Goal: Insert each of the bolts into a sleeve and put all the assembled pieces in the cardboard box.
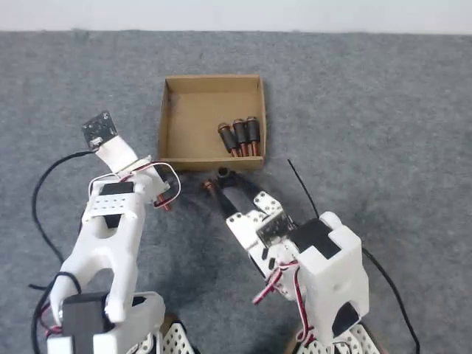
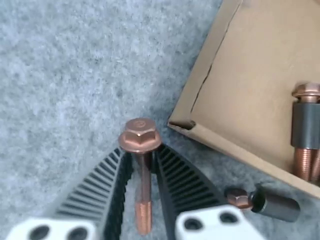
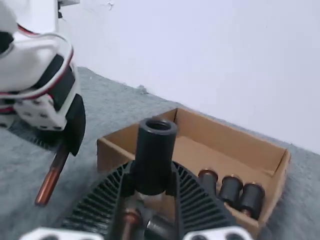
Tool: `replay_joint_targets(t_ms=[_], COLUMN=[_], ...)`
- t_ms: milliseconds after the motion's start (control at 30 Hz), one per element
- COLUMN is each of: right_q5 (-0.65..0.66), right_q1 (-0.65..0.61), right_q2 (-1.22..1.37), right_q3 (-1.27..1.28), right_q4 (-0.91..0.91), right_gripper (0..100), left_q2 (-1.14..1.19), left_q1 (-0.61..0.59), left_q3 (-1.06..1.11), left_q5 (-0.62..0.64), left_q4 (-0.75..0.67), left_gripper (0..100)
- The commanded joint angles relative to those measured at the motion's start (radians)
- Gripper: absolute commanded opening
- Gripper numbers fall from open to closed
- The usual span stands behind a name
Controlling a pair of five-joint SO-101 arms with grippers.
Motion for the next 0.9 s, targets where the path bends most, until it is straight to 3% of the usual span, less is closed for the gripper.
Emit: replay_joint_targets(t_ms=[0, 300, 567, 867], right_q5=[0.015, 0.008, 0.008, 0.014], right_q1=[-0.012, -0.005, -0.012, -0.012], right_q2=[-0.056, -0.213, -0.165, -0.038], right_q3=[0.06, 0.227, 0.215, 0.137], right_q4=[-0.038, -0.03, -0.022, -0.024], right_gripper=[0.7, 0.7, 0.7, 0.7], left_q2=[-0.063, -0.063, -0.074, -0.075], left_q1=[-0.006, -0.005, 0.002, -0.002], left_q3=[-0.018, -0.018, -0.025, -0.177], left_q5=[0.009, 0.009, 0.009, 0.011], left_q4=[-0.031, -0.031, -0.031, -0.028], left_gripper=[1, 1, 1, 1])
